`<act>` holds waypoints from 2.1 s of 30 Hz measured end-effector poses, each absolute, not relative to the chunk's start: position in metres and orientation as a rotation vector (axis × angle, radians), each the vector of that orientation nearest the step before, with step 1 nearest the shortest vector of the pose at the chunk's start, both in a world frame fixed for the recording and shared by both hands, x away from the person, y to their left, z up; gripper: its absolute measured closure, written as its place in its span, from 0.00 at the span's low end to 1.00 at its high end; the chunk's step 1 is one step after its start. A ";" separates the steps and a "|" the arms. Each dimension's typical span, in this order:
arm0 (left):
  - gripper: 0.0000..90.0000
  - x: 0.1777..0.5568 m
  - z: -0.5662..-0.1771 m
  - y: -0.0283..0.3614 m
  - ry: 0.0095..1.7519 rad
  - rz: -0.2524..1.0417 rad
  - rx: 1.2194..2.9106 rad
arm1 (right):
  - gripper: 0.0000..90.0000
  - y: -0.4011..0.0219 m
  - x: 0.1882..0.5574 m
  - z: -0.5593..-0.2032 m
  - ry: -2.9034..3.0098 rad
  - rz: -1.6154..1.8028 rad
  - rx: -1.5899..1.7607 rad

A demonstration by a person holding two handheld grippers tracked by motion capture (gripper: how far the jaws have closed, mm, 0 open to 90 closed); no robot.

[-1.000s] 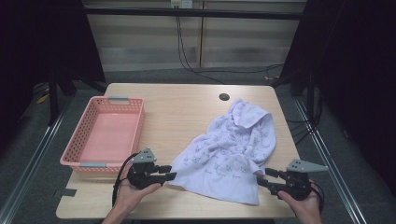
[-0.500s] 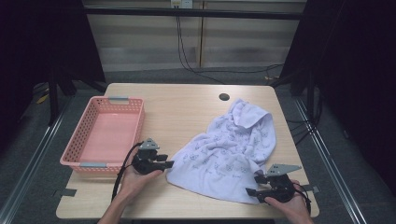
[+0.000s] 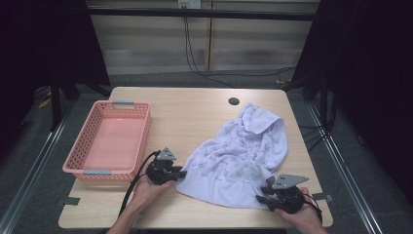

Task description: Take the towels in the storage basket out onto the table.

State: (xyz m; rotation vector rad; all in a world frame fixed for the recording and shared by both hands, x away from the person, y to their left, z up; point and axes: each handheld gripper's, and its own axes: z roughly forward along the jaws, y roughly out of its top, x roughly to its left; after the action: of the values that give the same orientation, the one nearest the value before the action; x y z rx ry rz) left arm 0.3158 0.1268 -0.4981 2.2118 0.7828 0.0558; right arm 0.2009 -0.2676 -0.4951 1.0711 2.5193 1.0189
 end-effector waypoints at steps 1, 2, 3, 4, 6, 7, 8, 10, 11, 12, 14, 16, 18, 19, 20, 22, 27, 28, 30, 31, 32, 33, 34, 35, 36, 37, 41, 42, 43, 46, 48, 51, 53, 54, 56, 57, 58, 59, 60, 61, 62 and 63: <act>0.94 0.315 -0.497 0.128 0.778 0.038 2.194 | 0.92 -0.266 0.200 -0.495 2.518 1.015 1.064; 0.95 0.315 -0.493 0.130 0.783 0.033 2.167 | 0.95 -0.265 0.199 -0.494 2.514 1.019 1.049; 0.95 0.315 -0.491 0.132 0.787 0.021 2.145 | 0.96 -0.267 0.199 -0.491 2.491 1.049 1.049; 0.95 0.316 -0.488 0.135 0.792 0.014 2.117 | 0.96 -0.269 0.200 -0.489 2.476 1.100 1.067; 0.95 0.319 -0.483 0.141 0.804 -0.008 2.071 | 0.96 -0.275 0.207 -0.487 2.442 1.158 1.097; 0.95 0.322 -0.480 0.144 0.824 -0.007 2.058 | 0.96 -0.278 0.212 -0.486 2.429 1.178 1.115; 0.95 0.324 -0.476 0.146 0.834 -0.001 2.033 | 0.96 -0.282 0.217 -0.485 2.408 1.200 1.140; 0.95 0.328 -0.469 0.150 0.830 -0.003 1.991 | 0.96 -0.289 0.229 -0.478 2.346 1.278 1.174; 0.95 0.331 -0.465 0.150 0.836 -0.014 1.979 | 0.96 -0.291 0.232 -0.474 2.324 1.302 1.193; 0.95 0.334 -0.462 0.150 0.834 -0.005 1.974 | 0.96 -0.294 0.237 -0.469 2.294 1.325 1.200; 0.95 0.338 -0.458 0.150 0.841 -0.027 1.938 | 0.96 -0.298 0.245 -0.461 2.249 1.378 1.217; 0.95 0.343 -0.453 0.149 0.856 -0.040 1.908 | 0.96 -0.302 0.255 -0.453 2.201 1.399 1.230; 0.95 0.347 -0.451 0.147 0.848 -0.047 1.904 | 0.96 -0.307 0.266 -0.447 2.160 1.433 1.263; 0.95 0.348 -0.449 0.146 0.853 -0.043 1.905 | 0.96 -0.309 0.271 -0.443 2.141 1.430 1.273; 0.95 0.350 -0.446 0.146 0.854 -0.049 1.887 | 0.96 -0.311 0.277 -0.439 2.121 1.438 1.281; 0.95 0.354 -0.439 0.146 0.843 -0.044 1.861 | 0.97 -0.316 0.289 -0.428 2.073 1.446 1.295; 0.95 0.363 -0.415 0.142 0.809 -0.028 1.802 | 0.97 -0.317 0.314 -0.403 2.003 1.450 1.297; 0.95 0.365 -0.410 0.141 0.808 -0.020 1.792 | 0.97 -0.315 0.319 -0.398 1.996 1.457 1.292; 0.95 0.370 -0.400 0.140 0.805 0.007 1.784 | 0.97 -0.314 0.330 -0.384 1.974 1.467 1.278; 0.95 0.374 -0.393 0.141 0.803 0.019 1.774 | 0.97 -0.314 0.333 -0.379 1.967 1.469 1.280; 0.95 0.376 -0.388 0.142 0.802 0.021 1.761 | 0.97 -0.314 0.339 -0.370 1.944 1.475 1.275; 0.95 0.378 -0.382 0.143 0.801 0.036 1.751 | 0.97 -0.314 0.343 -0.365 1.928 1.473 1.274; 0.95 0.380 -0.374 0.143 0.803 0.044 1.734 | 0.97 -0.313 0.347 -0.358 1.911 1.472 1.278; 0.95 0.382 -0.367 0.144 0.799 0.054 1.719 | 0.97 -0.310 0.351 -0.353 1.905 1.479 1.271; 0.95 0.384 -0.360 0.145 0.788 0.059 1.703 | 0.97 -0.307 0.355 -0.348 1.899 1.486 1.262; 0.95 0.384 -0.353 0.146 0.784 0.068 1.689 | 0.97 -0.304 0.359 -0.343 1.893 1.497 1.256; 0.95 0.388 -0.332 0.155 0.787 0.128 1.677 | 0.97 -0.300 0.370 -0.322 1.865 1.512 1.237; 0.95 0.390 -0.328 0.157 0.791 0.136 1.673 | 0.97 -0.301 0.373 -0.316 1.847 1.514 1.230; 0.95 0.391 -0.324 0.158 0.789 0.142 1.671 | 0.97 -0.300 0.375 -0.308 1.837 1.513 1.225; 0.95 0.392 -0.311 0.164 0.786 0.167 1.645 | 0.97 -0.300 0.379 -0.286 1.819 1.514 1.199; 0.95 0.391 -0.299 0.165 0.777 0.193 1.645 | 0.97 -0.300 0.381 -0.271 1.806 1.506 1.183; 0.95 0.383 -0.273 0.167 0.746 0.234 1.641 | 0.97 -0.302 0.378 -0.252 1.779 1.531 1.163; 0.95 0.374 -0.261 0.166 0.723 0.279 1.647 | 0.97 -0.303 0.369 -0.240 1.758 1.564 1.127; 0.95 0.366 -0.256 0.166 0.707 0.293 1.636 | 0.97 -0.303 0.364 -0.236 1.748 1.574 1.110; 0.95 0.356 -0.260 0.166 0.699 0.266 1.663 | 0.97 -0.305 0.350 -0.240 1.763 1.567 1.107; 0.95 0.349 -0.267 0.165 0.709 0.271 1.692 | 0.97 -0.305 0.345 -0.245 1.771 1.579 1.116; 0.95 0.345 -0.274 0.166 0.717 0.263 1.711 | 0.97 -0.306 0.336 -0.257 1.798 1.571 1.127; 0.95 0.338 -0.283 0.166 0.741 0.258 1.731 | 0.97 -0.306 0.330 -0.265 1.813 1.566 1.127; 0.95 0.330 -0.293 0.168 0.737 0.252 1.738 | 0.97 -0.306 0.321 -0.277 1.834 1.572 1.133; 0.95 0.312 -0.315 0.168 0.735 0.218 1.778 | 0.97 -0.304 0.302 -0.301 1.884 1.572 1.142; 0.95 0.312 -0.315 0.168 0.735 0.218 1.778 | 0.97 -0.304 0.302 -0.301 1.884 1.572 1.142; 0.95 0.303 -0.326 0.169 0.729 0.207 1.786 | 0.97 -0.304 0.291 -0.314 1.912 1.589 1.151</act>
State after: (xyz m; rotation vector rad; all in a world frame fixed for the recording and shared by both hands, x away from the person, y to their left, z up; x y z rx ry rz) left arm 0.3030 0.1694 -0.3259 1.7862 0.7290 0.2071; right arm 0.2910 -0.3040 -0.3142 1.1507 1.9116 1.5887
